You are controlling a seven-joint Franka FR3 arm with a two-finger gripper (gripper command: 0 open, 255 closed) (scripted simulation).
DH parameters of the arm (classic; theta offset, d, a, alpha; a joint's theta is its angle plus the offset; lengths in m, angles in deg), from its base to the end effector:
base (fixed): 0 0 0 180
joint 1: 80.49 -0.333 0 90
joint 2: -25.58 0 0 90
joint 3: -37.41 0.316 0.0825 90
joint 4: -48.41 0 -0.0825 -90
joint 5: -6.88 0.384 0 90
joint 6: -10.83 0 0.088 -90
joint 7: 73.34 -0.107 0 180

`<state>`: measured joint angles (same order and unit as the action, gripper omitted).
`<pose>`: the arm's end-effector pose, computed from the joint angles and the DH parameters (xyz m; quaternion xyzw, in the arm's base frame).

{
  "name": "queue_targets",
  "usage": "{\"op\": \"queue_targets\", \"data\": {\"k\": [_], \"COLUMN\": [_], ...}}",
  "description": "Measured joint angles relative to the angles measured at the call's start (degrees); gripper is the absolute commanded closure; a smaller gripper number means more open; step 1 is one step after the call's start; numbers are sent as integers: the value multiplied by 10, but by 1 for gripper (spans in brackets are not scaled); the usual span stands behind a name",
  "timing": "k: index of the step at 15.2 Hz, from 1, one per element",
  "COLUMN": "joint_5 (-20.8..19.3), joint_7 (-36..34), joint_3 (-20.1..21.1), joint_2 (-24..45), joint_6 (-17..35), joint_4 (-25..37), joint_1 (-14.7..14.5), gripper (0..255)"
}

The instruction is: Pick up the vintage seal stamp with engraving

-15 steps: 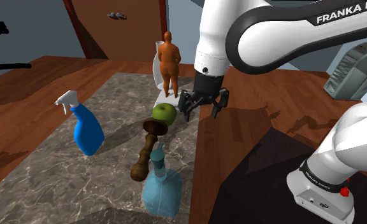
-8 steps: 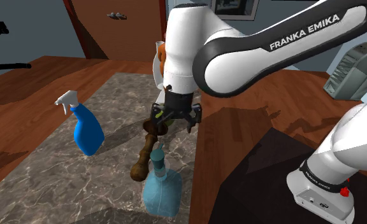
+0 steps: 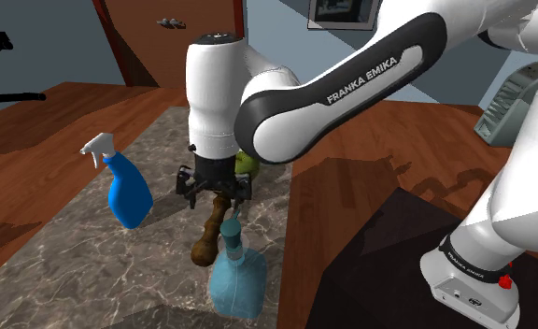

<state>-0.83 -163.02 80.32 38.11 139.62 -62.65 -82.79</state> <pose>0.4450 0.4151 0.4150 -0.9325 0.3525 -0.0127 0.0776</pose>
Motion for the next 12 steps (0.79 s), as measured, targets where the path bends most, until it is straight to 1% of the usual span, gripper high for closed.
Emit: {"op": "queue_targets", "data": {"k": [7, 8, 12], "joint_5": [-34, -37, -40], "joint_7": [-28, -30, -33], "joint_3": [-13, -14, -15], "joint_2": [35, 38, 40], "joint_6": [40, 44, 46], "joint_4": [-13, -14, -14], "joint_1": [-15, -17, -18], "gripper": [0, 255, 255]}}
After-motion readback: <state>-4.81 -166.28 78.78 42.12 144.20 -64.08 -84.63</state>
